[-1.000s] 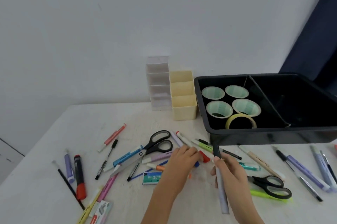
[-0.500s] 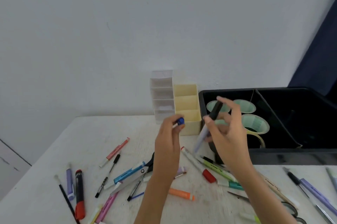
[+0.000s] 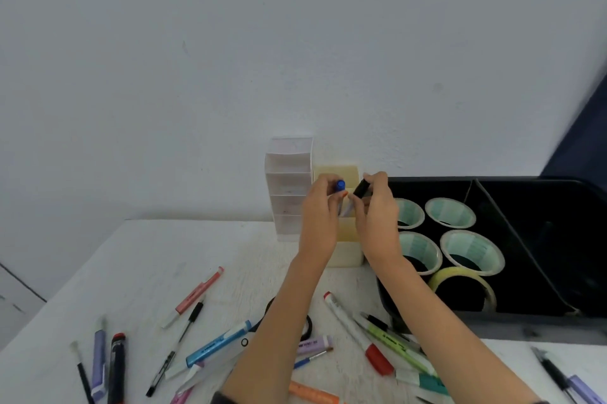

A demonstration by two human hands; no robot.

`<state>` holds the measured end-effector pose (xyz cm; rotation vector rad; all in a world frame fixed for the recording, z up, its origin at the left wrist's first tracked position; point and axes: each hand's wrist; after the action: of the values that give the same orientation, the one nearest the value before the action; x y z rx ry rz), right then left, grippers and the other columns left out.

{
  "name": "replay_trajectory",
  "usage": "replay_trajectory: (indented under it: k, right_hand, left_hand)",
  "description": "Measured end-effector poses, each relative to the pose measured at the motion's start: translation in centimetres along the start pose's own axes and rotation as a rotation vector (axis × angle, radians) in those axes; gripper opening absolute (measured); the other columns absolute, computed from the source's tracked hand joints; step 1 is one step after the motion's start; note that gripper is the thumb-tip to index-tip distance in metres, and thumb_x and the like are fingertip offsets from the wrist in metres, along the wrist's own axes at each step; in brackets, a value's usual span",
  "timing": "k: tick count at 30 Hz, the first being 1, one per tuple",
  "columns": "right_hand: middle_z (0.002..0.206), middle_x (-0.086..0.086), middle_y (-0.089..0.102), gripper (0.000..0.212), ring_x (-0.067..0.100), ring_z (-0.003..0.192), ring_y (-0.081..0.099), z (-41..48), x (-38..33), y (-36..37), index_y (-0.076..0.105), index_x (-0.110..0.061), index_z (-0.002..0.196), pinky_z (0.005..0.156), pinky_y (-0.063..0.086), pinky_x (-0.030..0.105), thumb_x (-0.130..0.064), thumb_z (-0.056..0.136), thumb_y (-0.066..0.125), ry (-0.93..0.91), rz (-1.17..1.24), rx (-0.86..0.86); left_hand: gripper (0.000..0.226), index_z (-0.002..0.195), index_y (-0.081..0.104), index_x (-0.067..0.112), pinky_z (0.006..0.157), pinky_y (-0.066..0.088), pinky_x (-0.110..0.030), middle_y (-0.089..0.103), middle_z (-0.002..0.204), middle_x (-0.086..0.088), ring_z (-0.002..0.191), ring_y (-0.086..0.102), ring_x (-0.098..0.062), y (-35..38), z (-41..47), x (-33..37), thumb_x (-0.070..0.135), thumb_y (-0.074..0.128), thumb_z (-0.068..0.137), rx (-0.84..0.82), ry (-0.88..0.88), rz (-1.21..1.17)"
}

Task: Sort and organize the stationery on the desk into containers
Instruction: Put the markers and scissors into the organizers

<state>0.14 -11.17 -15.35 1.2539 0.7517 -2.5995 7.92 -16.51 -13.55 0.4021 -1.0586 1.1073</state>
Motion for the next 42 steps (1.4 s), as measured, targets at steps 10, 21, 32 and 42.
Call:
replay_trajectory:
  k: [10, 21, 32, 42]
  right_hand:
    - [0.085, 0.005, 0.06, 0.019, 0.022, 0.083, 0.056, -0.6, 0.9, -0.2, 0.057, -0.01, 0.098, 0.065, 0.045, 0.031, -0.001, 0.081, 0.055, 0.018, -0.134, -0.087]
    - [0.075, 0.0, 0.058, 0.02, 0.005, 0.063, 0.049, -10.3, -4.0, -4.7, 0.067, -0.007, 0.081, 0.059, 0.041, 0.011, 0.011, 0.077, 0.059, -0.215, -0.046, 0.11]
    - [0.099, 0.015, 0.062, 0.024, 0.031, 0.09, 0.055, -19.8, 1.4, -4.4, 0.068, 0.0, 0.104, 0.077, 0.05, 0.042, 0.001, 0.08, 0.066, 0.122, -0.477, -0.197]
    - [0.093, 0.003, 0.049, 0.026, 0.015, 0.077, 0.052, -21.5, -3.3, -4.4, 0.067, -0.002, 0.099, 0.073, 0.047, 0.02, 0.006, 0.074, 0.071, 0.071, -0.093, -0.05]
  left_hand:
    - [0.055, 0.144, 0.03, 0.01, 0.086, 0.04, -0.012, 0.055, 0.127, -0.008, 0.109, 0.056, -0.019, 0.9, -2.4, -2.0, -0.006, 0.041, 0.092, -0.215, -0.154, 0.156]
    - [0.047, 0.119, 0.047, 0.031, 0.079, 0.045, -0.013, 0.059, 0.105, 0.013, 0.096, 0.055, 0.004, -3.0, -10.8, 1.9, -0.003, 0.048, 0.088, 0.156, -0.223, 0.046]
    - [0.033, 0.109, 0.058, 0.028, 0.073, 0.048, -0.011, 0.063, 0.094, 0.011, 0.09, 0.061, -0.006, -3.8, -19.7, 1.7, 0.001, 0.052, 0.09, 0.248, -0.446, 0.048]
    - [0.038, 0.103, 0.061, 0.027, 0.071, 0.045, -0.011, 0.066, 0.091, 0.011, 0.089, 0.058, 0.001, -6.7, -22.2, 2.3, -0.006, 0.05, 0.087, 0.34, -0.424, 0.082]
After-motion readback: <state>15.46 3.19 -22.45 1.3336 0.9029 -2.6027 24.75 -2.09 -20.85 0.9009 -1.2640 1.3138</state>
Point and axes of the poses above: each hand's wrist, its own z-axis towards the middle knuckle, its own y-axis out of the palm, x = y × z
